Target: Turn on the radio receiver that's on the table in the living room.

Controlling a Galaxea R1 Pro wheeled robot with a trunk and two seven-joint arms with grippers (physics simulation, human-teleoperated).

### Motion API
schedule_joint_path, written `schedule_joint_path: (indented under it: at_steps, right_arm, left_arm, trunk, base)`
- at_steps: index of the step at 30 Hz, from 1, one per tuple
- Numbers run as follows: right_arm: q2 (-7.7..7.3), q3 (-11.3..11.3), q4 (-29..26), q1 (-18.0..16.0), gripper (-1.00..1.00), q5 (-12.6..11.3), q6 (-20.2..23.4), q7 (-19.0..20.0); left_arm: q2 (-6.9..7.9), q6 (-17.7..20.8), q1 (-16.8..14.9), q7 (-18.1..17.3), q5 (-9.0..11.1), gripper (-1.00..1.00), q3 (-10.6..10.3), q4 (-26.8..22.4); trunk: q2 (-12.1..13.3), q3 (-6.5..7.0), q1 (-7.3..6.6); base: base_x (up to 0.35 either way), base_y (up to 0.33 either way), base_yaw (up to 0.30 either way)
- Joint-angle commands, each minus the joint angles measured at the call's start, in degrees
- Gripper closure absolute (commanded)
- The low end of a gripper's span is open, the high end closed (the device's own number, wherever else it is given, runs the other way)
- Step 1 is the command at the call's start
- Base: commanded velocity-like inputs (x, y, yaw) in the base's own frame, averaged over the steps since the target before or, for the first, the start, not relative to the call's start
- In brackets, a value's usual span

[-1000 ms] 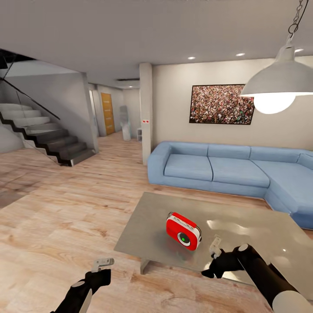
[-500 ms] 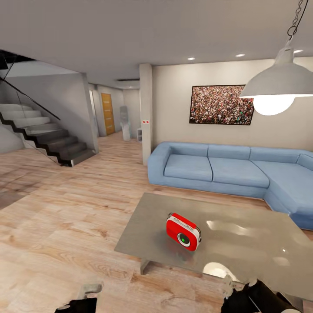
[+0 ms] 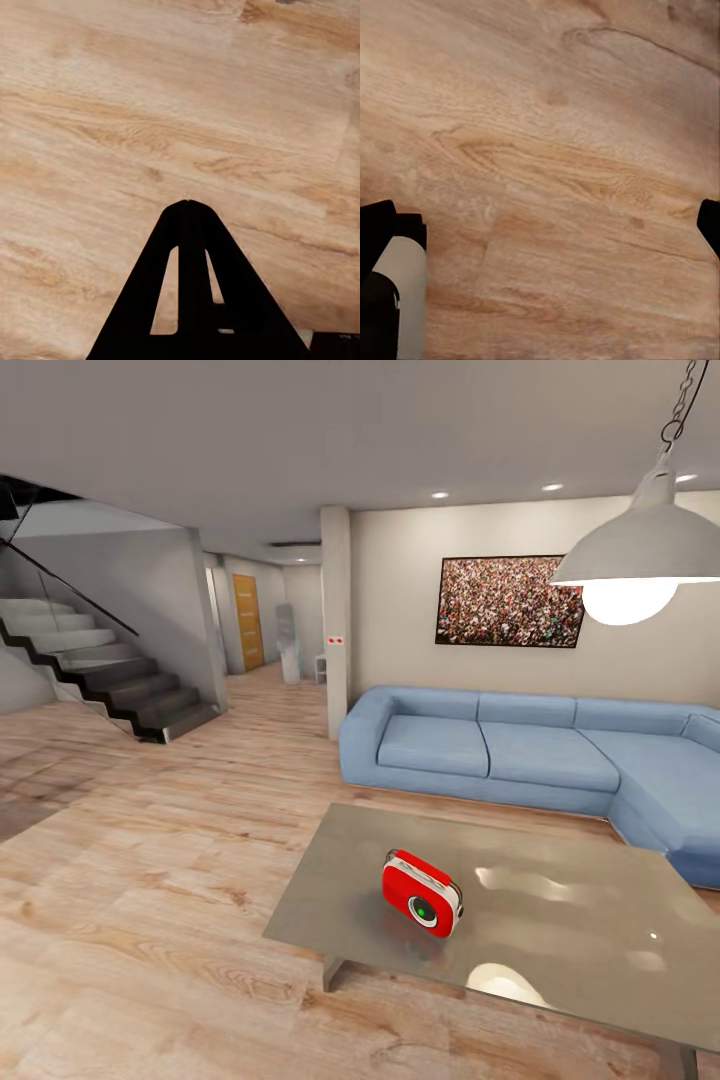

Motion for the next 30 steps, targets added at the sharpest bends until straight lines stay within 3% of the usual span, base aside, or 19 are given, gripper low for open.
schedule_joint_path:
  at_steps: [1,3,6,11,15,20,30]
  right_arm:
    - [0.71,0.0,0.1,1.3,-1.0,-0.9,-0.1,-2.2]
    - [3.06,0.1,0.2,4.0,-1.0,-1.9,-0.2,-6.6]
    - [5.57,0.2,0.2,4.9,-1.0,-2.3,-0.1,-7.8]
    - [8.54,0.2,0.1,5.1,-1.0,-2.7,0.0,-8.1]
    - [9.02,0.2,0.1,5.2,-1.0,-2.5,0.0,-8.1]
    - [9.11,0.2,0.1,5.2,-1.0,-2.6,0.0,-8.1]
    - [9.12,0.2,0.1,5.2,-1.0,-2.7,0.0,-8.1]
  left_arm:
    - [0.09,-0.8,0.4,0.4,0.0,1.0,0.0,0.9]
    - [0.02,-1.8,2.1,2.7,0.1,1.0,0.1,2.0]
    - [-0.77,-2.0,2.8,4.7,0.3,1.0,0.1,2.2]
    - [-4.78,-1.8,3.1,5.1,0.4,1.0,0.2,2.3]
    - [-9.32,-1.8,3.1,5.0,0.5,1.0,0.2,2.3]
    - [-13.0,-1.8,3.2,4.9,0.5,1.0,0.2,2.3]
    - [-13.6,-1.8,3.2,5.1,0.4,1.0,0.3,2.3]
  trunk:
    - [0.0,0.01,0.0]
    - [0.0,0.01,0.0]
    - [0.0,0.01,0.0]
    - [0.0,0.01,0.0]
    - [0.0,0.01,0.0]
    - [0.0,0.01,0.0]
    - [0.0,0.01,0.0]
  base:
    - [0.0,0.0,0.0]
    - [0.0,0.0,0.0]
    - [0.0,0.0,0.0]
    - [0.0,0.0,0.0]
    - [0.0,0.0,0.0]
    - [0.0,0.0,0.0]
    - [0.0,0.0,0.0]
